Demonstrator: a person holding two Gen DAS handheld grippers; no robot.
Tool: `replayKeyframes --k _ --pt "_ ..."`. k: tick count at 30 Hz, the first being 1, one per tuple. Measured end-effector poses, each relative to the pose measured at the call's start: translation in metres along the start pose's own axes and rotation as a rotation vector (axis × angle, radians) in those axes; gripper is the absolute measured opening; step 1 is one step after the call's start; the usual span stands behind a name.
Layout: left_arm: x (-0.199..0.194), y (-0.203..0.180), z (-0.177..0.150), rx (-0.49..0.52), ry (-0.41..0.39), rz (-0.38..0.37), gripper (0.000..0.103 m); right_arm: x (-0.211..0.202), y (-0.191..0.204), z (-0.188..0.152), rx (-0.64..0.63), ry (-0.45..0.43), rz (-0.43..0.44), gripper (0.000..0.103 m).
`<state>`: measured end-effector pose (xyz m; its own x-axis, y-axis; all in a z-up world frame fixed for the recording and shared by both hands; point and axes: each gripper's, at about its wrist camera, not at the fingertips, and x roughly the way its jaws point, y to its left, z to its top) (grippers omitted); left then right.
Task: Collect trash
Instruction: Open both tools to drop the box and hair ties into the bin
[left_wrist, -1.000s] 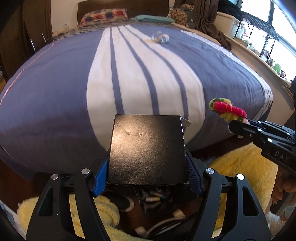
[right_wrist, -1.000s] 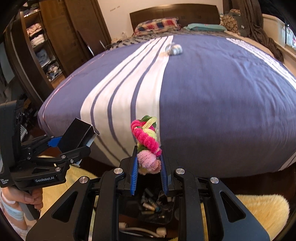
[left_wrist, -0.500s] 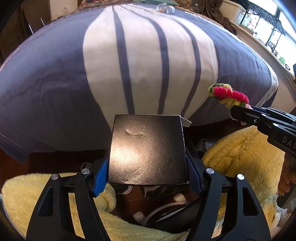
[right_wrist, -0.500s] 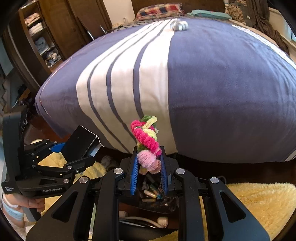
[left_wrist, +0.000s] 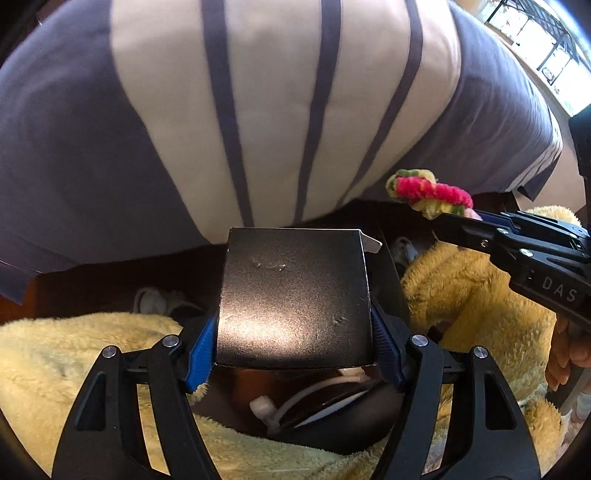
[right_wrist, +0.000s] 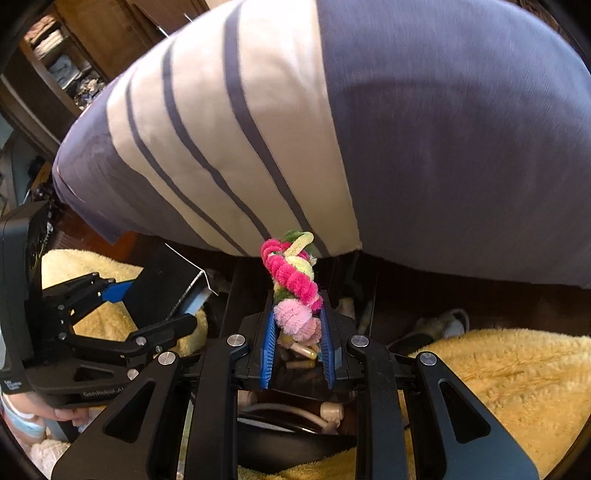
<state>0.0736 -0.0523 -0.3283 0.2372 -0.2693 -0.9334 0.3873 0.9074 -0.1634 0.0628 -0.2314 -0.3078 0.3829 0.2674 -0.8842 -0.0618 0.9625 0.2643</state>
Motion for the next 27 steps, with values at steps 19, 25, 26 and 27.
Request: replayKeyframes --k 19,25,26,27 --pt "0.023 0.007 0.003 -0.018 0.082 -0.019 0.089 0.017 -0.003 0.012 0.042 0.059 0.005 0.041" --pt "0.013 0.002 0.003 -0.008 0.068 -0.008 0.095 0.008 -0.009 0.012 0.056 0.009 -0.018 0.077" --pt "0.010 0.001 0.003 -0.007 0.062 -0.007 0.095 0.005 -0.010 0.012 0.062 0.000 -0.022 0.080" --pt "0.008 0.001 0.003 -0.007 0.059 -0.008 0.095 0.004 -0.011 0.012 0.067 -0.005 -0.022 0.084"
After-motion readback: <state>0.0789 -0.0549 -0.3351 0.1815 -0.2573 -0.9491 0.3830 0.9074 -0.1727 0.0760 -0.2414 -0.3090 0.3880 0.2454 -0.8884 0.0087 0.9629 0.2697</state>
